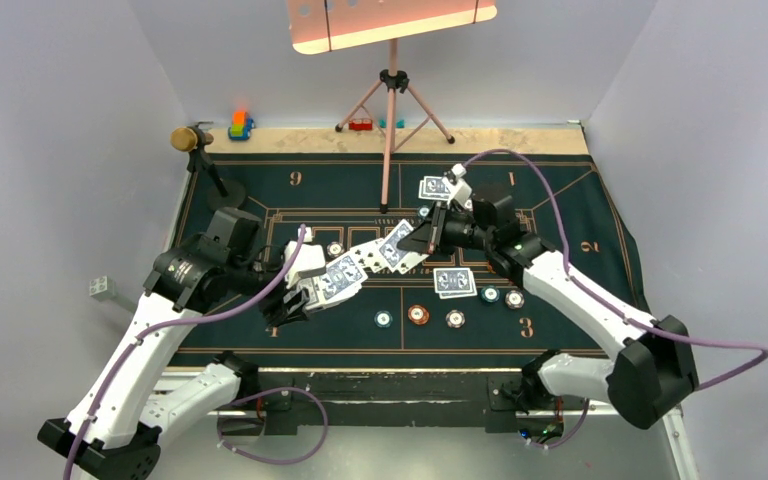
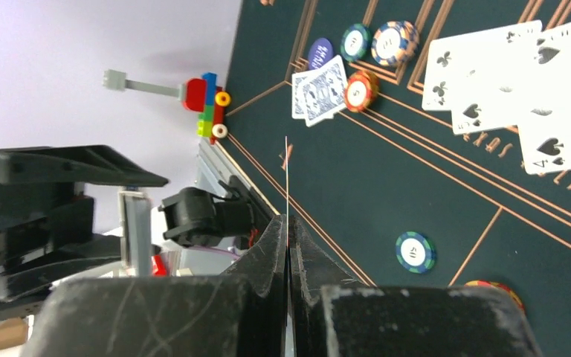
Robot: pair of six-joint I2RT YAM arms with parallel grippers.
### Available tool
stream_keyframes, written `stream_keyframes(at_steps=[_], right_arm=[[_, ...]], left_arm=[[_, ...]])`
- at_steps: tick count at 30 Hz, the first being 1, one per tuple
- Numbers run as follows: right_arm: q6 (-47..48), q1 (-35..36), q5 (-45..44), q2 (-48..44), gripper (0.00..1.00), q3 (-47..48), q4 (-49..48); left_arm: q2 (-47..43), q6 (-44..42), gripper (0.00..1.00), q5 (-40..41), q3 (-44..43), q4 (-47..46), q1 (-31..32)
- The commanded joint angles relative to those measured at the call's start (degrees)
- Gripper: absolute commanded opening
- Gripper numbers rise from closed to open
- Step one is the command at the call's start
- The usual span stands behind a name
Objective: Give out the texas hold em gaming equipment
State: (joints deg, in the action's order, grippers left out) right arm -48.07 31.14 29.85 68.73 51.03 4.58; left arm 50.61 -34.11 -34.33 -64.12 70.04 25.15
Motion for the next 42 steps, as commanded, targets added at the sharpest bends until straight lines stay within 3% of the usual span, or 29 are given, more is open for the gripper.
stream_keyframes(at_steps=[1, 8, 15, 26, 39, 42], right_arm=[[-1.51, 0.06, 2.23, 3.88, 0.00, -4.05, -6.39], [-5.27, 3.14, 1.60, 16.04, 0.00, -7.77, -18.14], [-6.68, 8.25, -3.63, 25.52, 0.00, -5.17, -21.48], [-4.54, 8.44, -7.84, 32.31, 0.00, -3.53, -25.46], [-0.83, 8.76, -12.31, 33.84, 0.00, -1.14, -15.44], [-0.71, 9.24, -12.86, 33.63, 0.11, -1.36, -13.78]], left_arm=[[-0.61, -0.78, 0.00, -1.97, -1.77, -0.42, -0.12], [-0.37, -0.56, 0.00, -2.14, -2.25, -0.18, -0.10], [-0.26, -0.70, 0.00, -2.02, -2.46, 0.03, -0.10], [-0.68, -0.83, 0.00, -1.95, -1.99, 0.23, -0.10], [-0.95, -1.20, 0.00, -1.73, -1.99, 0.65, -0.12], [-0.86, -1.01, 0.00, -1.79, -2.04, 0.55, -0.10]])
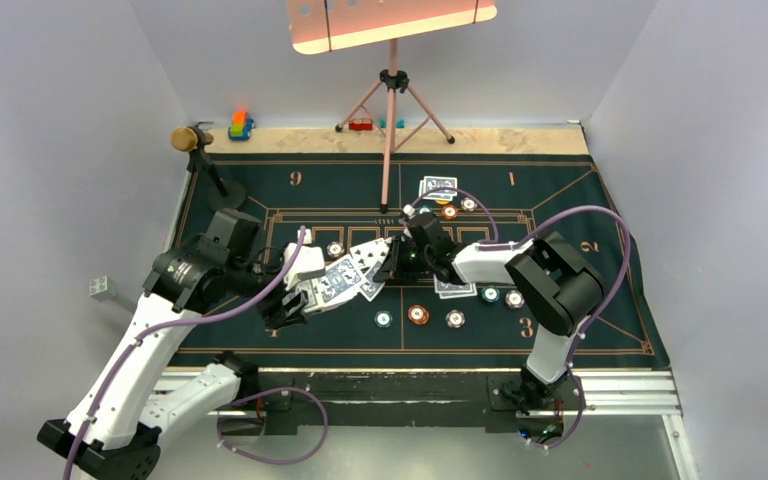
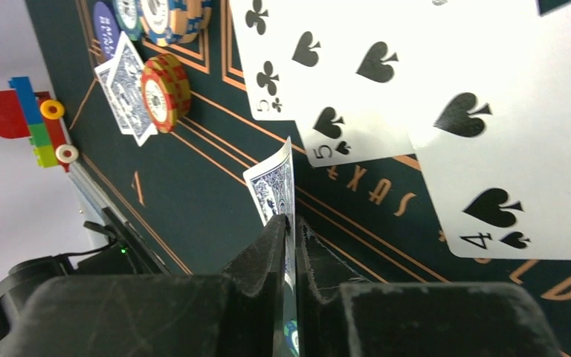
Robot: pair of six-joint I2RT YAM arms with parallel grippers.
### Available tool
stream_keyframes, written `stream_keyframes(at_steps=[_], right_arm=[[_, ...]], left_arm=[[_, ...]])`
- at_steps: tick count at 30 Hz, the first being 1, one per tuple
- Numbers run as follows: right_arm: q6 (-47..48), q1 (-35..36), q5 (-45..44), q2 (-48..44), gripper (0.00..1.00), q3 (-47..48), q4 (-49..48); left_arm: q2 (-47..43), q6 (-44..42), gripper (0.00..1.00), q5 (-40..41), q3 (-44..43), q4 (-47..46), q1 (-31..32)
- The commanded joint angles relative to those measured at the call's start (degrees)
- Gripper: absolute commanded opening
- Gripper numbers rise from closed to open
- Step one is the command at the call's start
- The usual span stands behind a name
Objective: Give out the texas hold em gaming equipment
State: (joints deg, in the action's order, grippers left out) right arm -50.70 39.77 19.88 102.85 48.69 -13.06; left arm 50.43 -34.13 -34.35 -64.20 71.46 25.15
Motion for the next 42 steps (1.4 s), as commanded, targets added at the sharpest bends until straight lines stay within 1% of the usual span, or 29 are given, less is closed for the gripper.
stream_keyframes(at_steps=[1, 2, 4, 6, 10, 12, 15, 20, 21, 24, 27, 30, 34, 37, 42], right_arm=[[1.96, 0.71, -3.17, -0.60, 0.20, 0.91, 4.58], [1.76, 0.82, -3.52, -0.83, 0.29, 0.80, 5.03], [1.77, 1.00, -4.52, -1.70, 0.41, 0.71, 6.17], [2.31, 1.00, -5.48, -2.61, 0.47, 1.07, 7.95], [3.43, 1.01, -7.81, -5.22, 0.52, 2.24, 12.29], [4.02, 1.07, -9.40, -6.79, 0.54, 3.21, 15.93], [4.59, 1.18, -12.42, -9.45, 0.54, 4.67, 22.62], [6.54, 1.23, -17.24, -15.26, 0.56, 6.80, 30.70], [6.84, 1.25, -17.80, -16.99, 0.58, 7.05, 31.63], [7.74, 1.27, -18.27, -23.83, 0.67, 7.91, 32.88], [8.48, 1.27, -16.37, -29.69, 0.74, 10.63, 33.63], [9.18, 1.25, -13.47, -32.94, 0.83, 13.88, 32.99], [10.11, 1.22, -5.35, -33.18, 0.88, 18.11, 31.77], [8.48, 1.28, 0.75, -33.32, 0.90, 18.42, 28.34], [7.06, 2.64, 4.53, -33.32, 0.92, 17.91, 24.35]], left_arm=[[-0.69, -0.98, 0.00, -1.78, -1.99, -0.91, -0.10], [-0.67, -0.94, 0.00, -1.85, -2.04, -0.96, -0.11], [-0.67, -0.85, 0.00, -1.86, -2.06, -0.85, -0.13], [-0.75, -0.88, 0.00, -1.76, -2.06, -0.79, -0.10], [-0.77, -0.85, 0.00, -1.77, -2.06, -0.75, -0.10], [-0.85, -0.76, 0.00, -1.86, -2.06, -0.85, -0.17], [-0.83, -0.76, 0.00, -1.86, -2.00, -0.73, -0.14], [-0.82, -0.81, 0.00, -1.95, -1.71, -1.10, -0.15], [-0.85, -0.78, 0.00, -1.95, -1.64, -1.07, -0.15], [-0.88, -0.72, 0.00, -1.95, -1.62, -1.24, -0.15], [-0.78, -0.63, 0.00, -1.85, -1.63, -1.43, -0.14], [-0.69, -0.42, 0.00, -2.02, -1.71, -1.56, -0.10], [-0.60, -0.32, 0.00, -1.95, -1.72, -1.71, -0.18], [-0.62, -0.32, 0.00, -2.02, -1.65, -1.67, -0.17], [-0.69, -0.54, 0.00, -1.85, -1.46, -1.63, -0.11]])
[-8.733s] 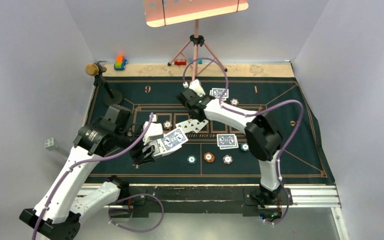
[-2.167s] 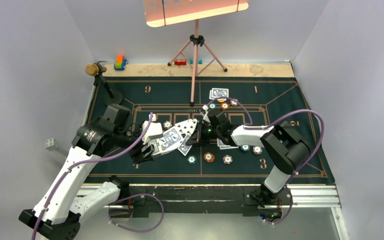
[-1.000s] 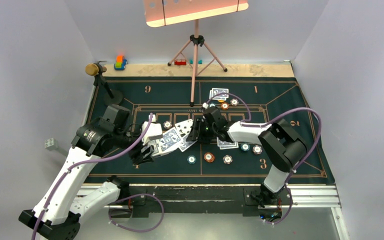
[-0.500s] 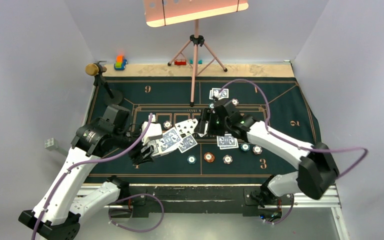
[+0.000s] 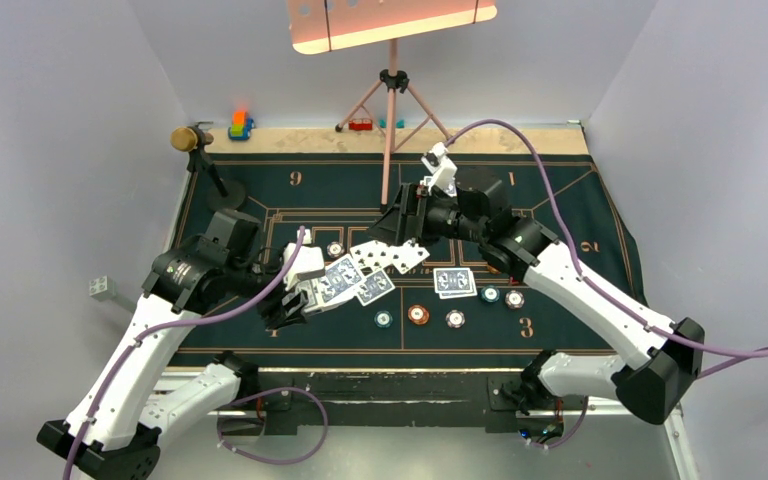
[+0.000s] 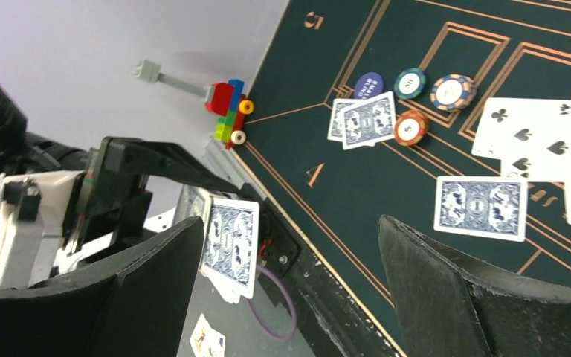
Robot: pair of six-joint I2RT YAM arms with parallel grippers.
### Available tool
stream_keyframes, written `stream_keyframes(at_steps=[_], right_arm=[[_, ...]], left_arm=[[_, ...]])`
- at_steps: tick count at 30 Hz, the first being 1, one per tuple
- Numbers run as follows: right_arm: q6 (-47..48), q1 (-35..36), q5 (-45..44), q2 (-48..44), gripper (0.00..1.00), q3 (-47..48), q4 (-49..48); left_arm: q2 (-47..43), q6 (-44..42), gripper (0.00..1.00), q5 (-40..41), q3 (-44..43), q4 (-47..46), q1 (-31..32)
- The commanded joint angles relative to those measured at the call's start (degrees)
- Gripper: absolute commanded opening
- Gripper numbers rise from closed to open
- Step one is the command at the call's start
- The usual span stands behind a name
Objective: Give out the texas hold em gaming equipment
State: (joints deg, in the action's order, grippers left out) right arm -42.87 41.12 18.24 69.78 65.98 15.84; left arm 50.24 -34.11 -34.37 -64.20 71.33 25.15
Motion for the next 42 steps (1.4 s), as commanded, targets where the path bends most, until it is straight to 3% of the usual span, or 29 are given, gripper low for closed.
stream_keyframes(at_steps=[1, 19, 27, 35, 42], right_arm=[[-0.36, 2.09, 5.39, 0.01, 0.92, 0.93, -4.08], [-0.64, 10.19, 5.09, 9.09, 0.96, 0.81, -7.39], [-1.03, 10.39, 6.31, 10.33, 0.73, -0.05, -6.73], [-0.63, 10.29, 4.49, 7.83, 0.58, -0.89, -5.11], [-0.33, 9.97, 2.21, 6.67, 0.55, -0.53, -3.58]], left_arm=[[-0.49, -0.60, 0.00, -1.84, -1.53, -1.58, -0.10], [0.87, -0.35, 0.00, -1.43, -2.59, -2.30, -0.14], [0.92, -0.43, 0.00, -1.39, -2.59, -2.51, -0.16], [0.88, -0.44, 0.00, -1.75, -3.03, -2.32, -0.10], [0.50, -0.43, 0.00, -1.90, -3.28, -1.83, -0.16]])
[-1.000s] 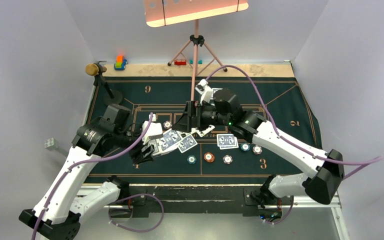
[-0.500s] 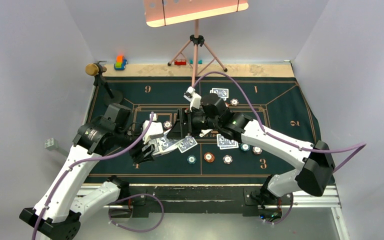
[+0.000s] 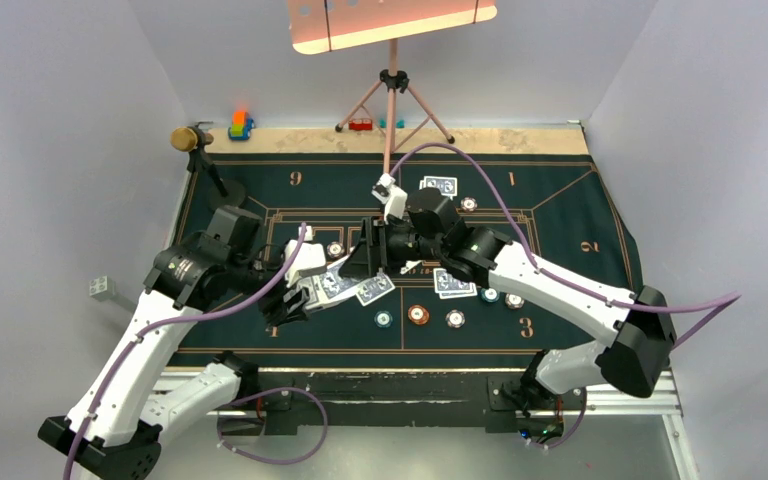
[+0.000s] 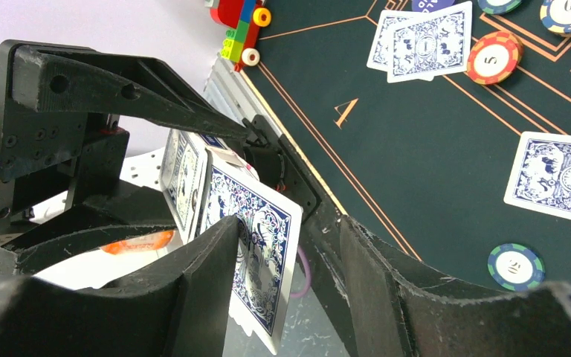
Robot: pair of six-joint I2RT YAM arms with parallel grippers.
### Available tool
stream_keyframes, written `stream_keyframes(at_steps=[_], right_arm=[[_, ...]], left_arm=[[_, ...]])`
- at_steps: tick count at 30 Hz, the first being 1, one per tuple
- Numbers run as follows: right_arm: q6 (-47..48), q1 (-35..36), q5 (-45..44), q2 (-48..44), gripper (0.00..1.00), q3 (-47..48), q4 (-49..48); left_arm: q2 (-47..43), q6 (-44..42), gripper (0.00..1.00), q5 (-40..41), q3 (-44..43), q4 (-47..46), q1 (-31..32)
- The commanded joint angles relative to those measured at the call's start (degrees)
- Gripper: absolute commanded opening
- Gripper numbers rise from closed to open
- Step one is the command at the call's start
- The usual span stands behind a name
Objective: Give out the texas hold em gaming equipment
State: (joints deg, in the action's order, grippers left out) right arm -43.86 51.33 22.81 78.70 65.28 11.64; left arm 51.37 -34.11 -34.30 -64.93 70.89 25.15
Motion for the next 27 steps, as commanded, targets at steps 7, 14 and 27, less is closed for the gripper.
stream_keyframes(at_steps=[7, 14, 27], right_arm=[[1.61, -1.17, -3.80, -3.37, 0.52, 0.63, 2.05], [2.52, -1.89, -4.76, -3.88, 0.45, 0.90, 3.24], [2.59, -2.77, -6.28, -6.29, 0.22, 1.90, 3.99]], left_arm=[[-0.77, -0.43, 0.00, -2.29, -2.62, -1.20, -0.12], [-0.90, -0.42, 0.00, -2.34, -2.60, -0.97, -0.13], [-0.91, -0.64, 0.00, -2.09, -1.97, -1.09, -0.10]])
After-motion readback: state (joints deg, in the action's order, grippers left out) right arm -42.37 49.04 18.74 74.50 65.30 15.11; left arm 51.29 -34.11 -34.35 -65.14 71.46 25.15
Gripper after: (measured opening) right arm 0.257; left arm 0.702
